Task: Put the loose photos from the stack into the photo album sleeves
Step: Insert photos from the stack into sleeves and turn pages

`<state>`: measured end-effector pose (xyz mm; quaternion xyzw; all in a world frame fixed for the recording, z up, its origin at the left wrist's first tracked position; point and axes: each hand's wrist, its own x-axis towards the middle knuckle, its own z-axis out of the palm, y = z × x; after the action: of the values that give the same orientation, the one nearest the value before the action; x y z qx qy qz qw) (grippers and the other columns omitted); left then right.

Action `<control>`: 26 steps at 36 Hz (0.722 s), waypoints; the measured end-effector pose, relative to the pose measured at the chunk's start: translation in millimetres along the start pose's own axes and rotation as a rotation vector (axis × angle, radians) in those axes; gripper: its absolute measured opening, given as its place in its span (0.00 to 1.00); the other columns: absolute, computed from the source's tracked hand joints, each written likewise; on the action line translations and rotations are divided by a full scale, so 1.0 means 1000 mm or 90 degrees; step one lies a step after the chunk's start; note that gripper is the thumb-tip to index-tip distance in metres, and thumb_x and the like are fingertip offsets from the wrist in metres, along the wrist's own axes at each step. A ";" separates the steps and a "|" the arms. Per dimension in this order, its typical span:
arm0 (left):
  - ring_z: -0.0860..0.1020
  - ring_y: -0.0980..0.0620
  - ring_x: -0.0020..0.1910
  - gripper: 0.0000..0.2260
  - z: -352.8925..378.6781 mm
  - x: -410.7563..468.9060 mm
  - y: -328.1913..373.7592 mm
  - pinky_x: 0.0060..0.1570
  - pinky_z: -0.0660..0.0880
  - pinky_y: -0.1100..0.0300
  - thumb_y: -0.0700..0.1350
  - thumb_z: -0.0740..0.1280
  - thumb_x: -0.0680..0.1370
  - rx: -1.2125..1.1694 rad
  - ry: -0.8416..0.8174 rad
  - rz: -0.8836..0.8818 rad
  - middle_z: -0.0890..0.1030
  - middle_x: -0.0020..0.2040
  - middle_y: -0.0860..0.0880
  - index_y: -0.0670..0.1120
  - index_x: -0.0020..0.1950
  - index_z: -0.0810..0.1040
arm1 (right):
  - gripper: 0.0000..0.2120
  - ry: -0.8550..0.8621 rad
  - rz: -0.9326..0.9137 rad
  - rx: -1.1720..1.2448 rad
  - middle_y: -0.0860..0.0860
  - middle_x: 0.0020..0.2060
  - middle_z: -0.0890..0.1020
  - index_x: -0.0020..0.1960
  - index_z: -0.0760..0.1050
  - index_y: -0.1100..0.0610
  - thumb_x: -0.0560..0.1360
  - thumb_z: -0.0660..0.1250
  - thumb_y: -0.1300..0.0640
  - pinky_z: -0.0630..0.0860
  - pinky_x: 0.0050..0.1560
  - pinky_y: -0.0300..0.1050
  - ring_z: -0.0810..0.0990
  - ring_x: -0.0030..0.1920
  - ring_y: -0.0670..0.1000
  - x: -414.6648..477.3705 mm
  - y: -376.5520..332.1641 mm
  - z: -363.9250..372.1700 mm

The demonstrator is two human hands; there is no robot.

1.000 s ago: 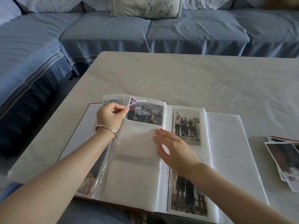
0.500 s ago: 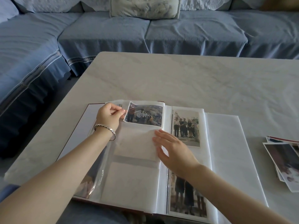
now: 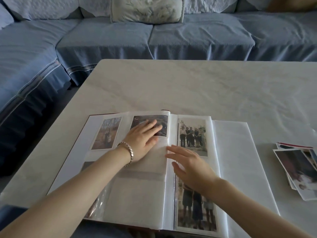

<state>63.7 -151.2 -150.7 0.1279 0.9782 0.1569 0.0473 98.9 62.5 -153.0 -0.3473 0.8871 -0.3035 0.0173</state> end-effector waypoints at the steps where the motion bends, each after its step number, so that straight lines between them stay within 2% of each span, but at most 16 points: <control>1: 0.45 0.51 0.76 0.23 0.003 0.000 -0.002 0.73 0.44 0.58 0.53 0.52 0.82 0.025 -0.031 -0.061 0.47 0.78 0.51 0.55 0.76 0.51 | 0.13 0.000 0.004 -0.009 0.51 0.63 0.77 0.58 0.79 0.57 0.75 0.65 0.64 0.62 0.69 0.46 0.71 0.67 0.50 -0.004 0.003 -0.003; 4: 0.41 0.50 0.76 0.27 0.004 0.002 0.000 0.73 0.42 0.54 0.60 0.49 0.80 0.016 -0.070 -0.226 0.42 0.78 0.49 0.55 0.77 0.44 | 0.09 0.009 0.021 -0.031 0.52 0.58 0.80 0.52 0.81 0.58 0.73 0.68 0.65 0.68 0.66 0.50 0.75 0.64 0.51 -0.018 0.016 -0.014; 6: 0.43 0.48 0.76 0.28 0.002 0.006 0.008 0.72 0.43 0.52 0.60 0.48 0.80 0.021 -0.066 -0.284 0.44 0.78 0.47 0.52 0.77 0.46 | 0.09 0.024 0.042 -0.030 0.52 0.56 0.81 0.51 0.82 0.59 0.72 0.69 0.66 0.72 0.63 0.52 0.76 0.62 0.51 -0.028 0.024 -0.022; 8: 0.47 0.46 0.76 0.27 -0.001 0.010 0.023 0.73 0.46 0.51 0.57 0.51 0.80 0.037 -0.020 -0.307 0.49 0.77 0.43 0.47 0.76 0.54 | 0.09 0.046 0.076 -0.032 0.52 0.54 0.82 0.50 0.82 0.59 0.71 0.70 0.67 0.74 0.61 0.53 0.77 0.61 0.52 -0.039 0.032 -0.032; 11: 0.53 0.45 0.75 0.21 -0.003 0.011 0.052 0.72 0.51 0.52 0.50 0.57 0.80 0.035 0.052 -0.236 0.53 0.76 0.44 0.46 0.72 0.62 | 0.09 0.068 0.133 -0.066 0.51 0.53 0.82 0.49 0.83 0.57 0.71 0.70 0.67 0.74 0.60 0.51 0.78 0.60 0.52 -0.056 0.045 -0.051; 14: 0.60 0.49 0.73 0.19 0.003 0.009 0.084 0.70 0.55 0.56 0.47 0.58 0.80 0.046 0.055 -0.075 0.61 0.74 0.49 0.47 0.70 0.67 | 0.09 0.086 0.216 -0.084 0.51 0.55 0.81 0.49 0.83 0.57 0.71 0.69 0.66 0.73 0.58 0.45 0.79 0.57 0.53 -0.074 0.061 -0.072; 16: 0.63 0.53 0.71 0.18 0.010 0.008 0.105 0.69 0.56 0.59 0.48 0.58 0.80 0.044 0.035 -0.012 0.64 0.73 0.51 0.48 0.69 0.70 | 0.10 0.094 0.296 -0.093 0.49 0.57 0.80 0.52 0.82 0.56 0.72 0.69 0.63 0.70 0.56 0.41 0.78 0.57 0.52 -0.086 0.073 -0.086; 19: 0.65 0.55 0.70 0.18 0.023 0.007 0.128 0.68 0.58 0.62 0.49 0.57 0.80 0.026 -0.006 0.006 0.64 0.73 0.54 0.50 0.70 0.69 | 0.12 0.081 0.402 -0.130 0.49 0.60 0.78 0.56 0.80 0.55 0.73 0.68 0.59 0.68 0.57 0.42 0.75 0.60 0.52 -0.106 0.091 -0.104; 22: 0.59 0.56 0.73 0.18 0.036 0.008 0.141 0.70 0.55 0.61 0.50 0.55 0.81 0.045 -0.044 0.002 0.61 0.74 0.55 0.52 0.71 0.66 | 0.15 0.078 0.475 -0.174 0.53 0.60 0.77 0.57 0.79 0.60 0.72 0.69 0.58 0.69 0.57 0.47 0.73 0.62 0.55 -0.122 0.106 -0.118; 26: 0.55 0.56 0.74 0.18 0.043 0.010 0.150 0.71 0.52 0.60 0.50 0.55 0.81 0.065 -0.061 -0.019 0.59 0.75 0.54 0.53 0.72 0.65 | 0.21 0.043 0.559 -0.250 0.51 0.63 0.73 0.62 0.74 0.54 0.72 0.67 0.48 0.65 0.62 0.45 0.70 0.64 0.54 -0.140 0.125 -0.129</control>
<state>95.1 1.3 -144.2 0.1227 0.9833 0.1000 0.0896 98.1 289.3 -142.0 0.0734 0.9905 -0.1050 0.0491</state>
